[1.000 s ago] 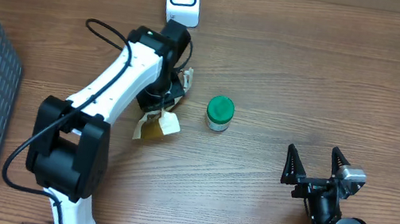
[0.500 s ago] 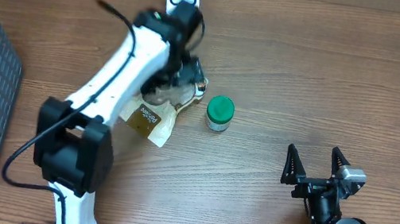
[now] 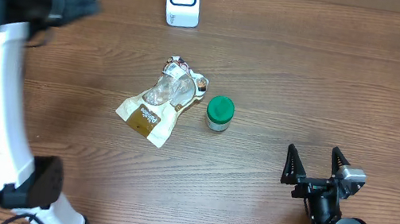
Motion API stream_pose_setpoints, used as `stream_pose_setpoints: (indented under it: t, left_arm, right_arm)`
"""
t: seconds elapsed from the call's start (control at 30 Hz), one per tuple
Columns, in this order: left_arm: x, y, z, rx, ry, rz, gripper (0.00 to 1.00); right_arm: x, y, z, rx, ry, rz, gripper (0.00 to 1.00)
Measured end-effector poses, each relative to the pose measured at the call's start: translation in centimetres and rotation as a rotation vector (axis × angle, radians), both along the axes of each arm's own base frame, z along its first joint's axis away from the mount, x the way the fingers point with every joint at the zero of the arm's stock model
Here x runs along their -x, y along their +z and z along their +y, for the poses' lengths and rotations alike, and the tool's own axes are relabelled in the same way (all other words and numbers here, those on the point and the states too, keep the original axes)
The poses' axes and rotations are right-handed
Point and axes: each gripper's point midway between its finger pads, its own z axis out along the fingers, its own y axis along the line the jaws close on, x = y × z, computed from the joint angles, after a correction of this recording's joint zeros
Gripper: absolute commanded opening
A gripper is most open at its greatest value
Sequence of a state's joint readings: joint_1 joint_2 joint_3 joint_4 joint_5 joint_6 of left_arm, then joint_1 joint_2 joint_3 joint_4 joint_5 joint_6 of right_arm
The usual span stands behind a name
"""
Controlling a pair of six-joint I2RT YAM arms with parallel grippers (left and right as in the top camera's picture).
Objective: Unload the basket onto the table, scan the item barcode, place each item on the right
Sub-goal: 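Carry the bag past the scanner and drop it on the table, then return the left gripper to the basket and grasp the green tissue pack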
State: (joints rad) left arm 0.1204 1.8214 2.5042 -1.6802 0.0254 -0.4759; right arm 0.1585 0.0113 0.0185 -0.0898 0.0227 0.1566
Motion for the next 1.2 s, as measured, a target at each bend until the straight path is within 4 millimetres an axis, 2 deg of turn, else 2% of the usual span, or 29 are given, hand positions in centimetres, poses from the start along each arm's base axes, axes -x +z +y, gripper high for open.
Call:
stream_pose_setpoints:
  t: [0.13, 0.23, 0.27, 0.37, 0.47, 0.6, 0.7, 0.77, 0.9, 1.03, 1.1, 1.2]
  left_arm:
    - [3.4, 2.4, 7.2, -0.029, 0.200, -0.065, 0.89]
    - [5.1, 3.0, 10.3, -0.037, 0.293, -0.081, 0.86]
    - [6.2, 3.1, 12.3, -0.041, 0.358, -0.082, 0.86]
    - [8.2, 2.5, 15.7, -0.036, 0.481, -0.061, 0.86]
    - [10.5, 0.4, 19.0, -0.005, 0.608, 0.000, 0.87]
    - [12.4, -3.0, 21.9, 0.039, 0.705, 0.083, 0.86]
    - [13.7, -7.4, 24.3, 0.085, 0.776, 0.162, 0.86]
    - [13.9, -9.6, 24.9, 0.103, 0.790, 0.192, 0.87]
    - [13.1, -16.5, 26.5, 0.099, 0.742, 0.237, 0.88]
    - [12.6, -21.5, 27.1, 0.061, 0.663, 0.249, 0.88]
    - [12.5, -23.3, 27.2, 0.035, 0.611, 0.256, 0.88]
    - [11.6, -24.1, 27.7, -0.023, 0.537, 0.234, 0.88]
  right_arm:
    - [0.0, 0.0, 0.0, 0.000, 0.000, 0.000, 1.00]
    - [0.0, 0.0, 0.0, 0.000, 0.000, 0.000, 1.00]
    - [0.0, 0.0, 0.0, 0.000, 0.000, -0.001, 1.00]
    - [0.0, 0.0, 0.0, 0.000, 0.000, -0.001, 1.00]
    - [0.0, 0.0, 0.0, 0.000, 0.000, -0.001, 1.00]
    - [0.0, 0.0, 0.0, 0.000, -0.001, 0.000, 1.00]
    - [0.0, 0.0, 0.0, 0.000, 0.000, -0.001, 1.00]
    - [0.0, 0.0, 0.0, 0.001, 0.000, 0.000, 1.00]
    - [0.0, 0.0, 0.0, 0.000, 0.000, -0.001, 1.00]
    - [0.0, 0.0, 0.0, 0.000, 0.000, -0.001, 1.00]
    - [0.0, 0.0, 0.0, 0.000, 0.000, -0.001, 1.00]
    - [0.0, 0.0, 0.0, 0.000, 0.000, -0.001, 1.00]
